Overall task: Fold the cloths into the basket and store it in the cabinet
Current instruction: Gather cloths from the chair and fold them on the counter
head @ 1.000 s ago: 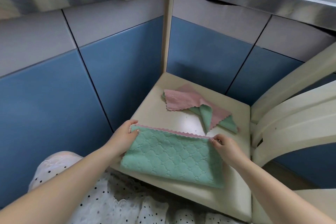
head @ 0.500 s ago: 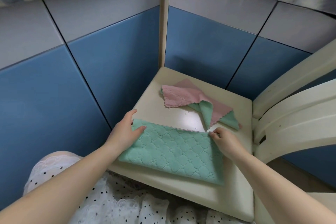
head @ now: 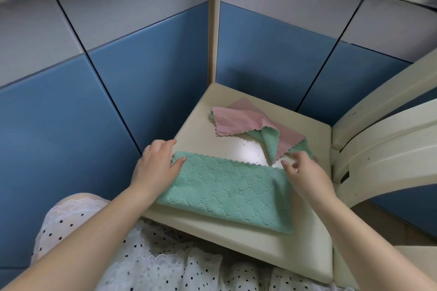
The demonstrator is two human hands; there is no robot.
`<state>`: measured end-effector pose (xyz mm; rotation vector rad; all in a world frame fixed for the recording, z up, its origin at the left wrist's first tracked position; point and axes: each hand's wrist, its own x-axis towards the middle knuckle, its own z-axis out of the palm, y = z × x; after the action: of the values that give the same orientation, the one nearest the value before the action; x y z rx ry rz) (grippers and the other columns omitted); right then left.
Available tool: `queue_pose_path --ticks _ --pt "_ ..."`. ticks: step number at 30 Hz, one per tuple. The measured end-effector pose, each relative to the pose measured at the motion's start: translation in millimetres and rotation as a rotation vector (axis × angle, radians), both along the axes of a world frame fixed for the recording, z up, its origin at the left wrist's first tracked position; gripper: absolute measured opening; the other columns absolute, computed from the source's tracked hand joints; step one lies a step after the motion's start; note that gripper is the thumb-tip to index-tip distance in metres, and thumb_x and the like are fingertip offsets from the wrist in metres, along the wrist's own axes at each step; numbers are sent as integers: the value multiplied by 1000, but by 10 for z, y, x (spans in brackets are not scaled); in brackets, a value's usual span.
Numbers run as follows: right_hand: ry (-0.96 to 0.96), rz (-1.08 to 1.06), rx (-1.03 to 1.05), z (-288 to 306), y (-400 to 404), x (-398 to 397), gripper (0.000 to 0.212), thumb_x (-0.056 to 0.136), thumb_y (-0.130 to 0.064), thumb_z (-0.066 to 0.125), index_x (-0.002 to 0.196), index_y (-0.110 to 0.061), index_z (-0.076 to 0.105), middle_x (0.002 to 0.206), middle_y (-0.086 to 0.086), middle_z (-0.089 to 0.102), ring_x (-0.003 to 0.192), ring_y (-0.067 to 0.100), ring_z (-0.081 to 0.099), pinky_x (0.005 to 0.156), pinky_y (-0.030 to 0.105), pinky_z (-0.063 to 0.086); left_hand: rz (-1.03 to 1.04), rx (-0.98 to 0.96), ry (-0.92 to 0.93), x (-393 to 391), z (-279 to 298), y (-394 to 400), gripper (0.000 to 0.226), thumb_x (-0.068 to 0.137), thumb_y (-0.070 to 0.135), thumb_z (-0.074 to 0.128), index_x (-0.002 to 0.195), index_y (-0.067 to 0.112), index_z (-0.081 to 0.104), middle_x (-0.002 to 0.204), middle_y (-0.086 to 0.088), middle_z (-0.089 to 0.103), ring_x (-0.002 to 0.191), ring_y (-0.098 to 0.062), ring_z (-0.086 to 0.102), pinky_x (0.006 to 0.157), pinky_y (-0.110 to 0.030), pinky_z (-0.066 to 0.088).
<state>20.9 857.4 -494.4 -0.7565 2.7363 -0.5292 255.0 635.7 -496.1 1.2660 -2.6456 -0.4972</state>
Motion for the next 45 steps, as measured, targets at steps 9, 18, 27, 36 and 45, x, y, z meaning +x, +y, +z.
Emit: queue_pose_path --ticks 9,18,27,36,45 --pt "172 452 49 -313 -472 1115 48 80 -31 38 118 -17 64 124 6 63 117 26 59 86 54 49 -430 -102 -166 -410 -289 797 52 97 19 28 148 11 23 157 -2 18 146 -18 10 118 -39 3" --pt "148 420 261 -471 -209 897 80 79 -74 -2 149 -35 2 159 -4 -6 146 16 -9 115 48 -9 -330 -133 -323 -268 -402 660 85 80 65 -14 150 19 -5 158 0 -11 145 -18 -15 116 -41 -10" --pt "108 313 313 -401 78 728 87 75 -77 -5 150 -32 -3 159 -2 -9 146 17 -12 115 53 -3 -249 -117 -345 -139 -421 465 87 79 69 -11 150 20 -4 157 -1 -12 145 -18 -15 117 -45 -11" --pt "245 779 26 -188 -400 726 40 85 -15 47 120 -27 62 131 -5 58 124 20 52 108 49 28 -806 -289 67 114 -360 1173 37 90 32 43 116 19 66 121 3 65 119 -12 56 108 -40 38" --pt "495 804 115 -275 -120 689 40 74 -20 62 113 -29 67 97 -1 65 83 24 65 79 38 52 -800 -302 -47 547 -492 641 46 83 46 48 124 27 57 136 9 54 128 -10 49 112 -44 18"
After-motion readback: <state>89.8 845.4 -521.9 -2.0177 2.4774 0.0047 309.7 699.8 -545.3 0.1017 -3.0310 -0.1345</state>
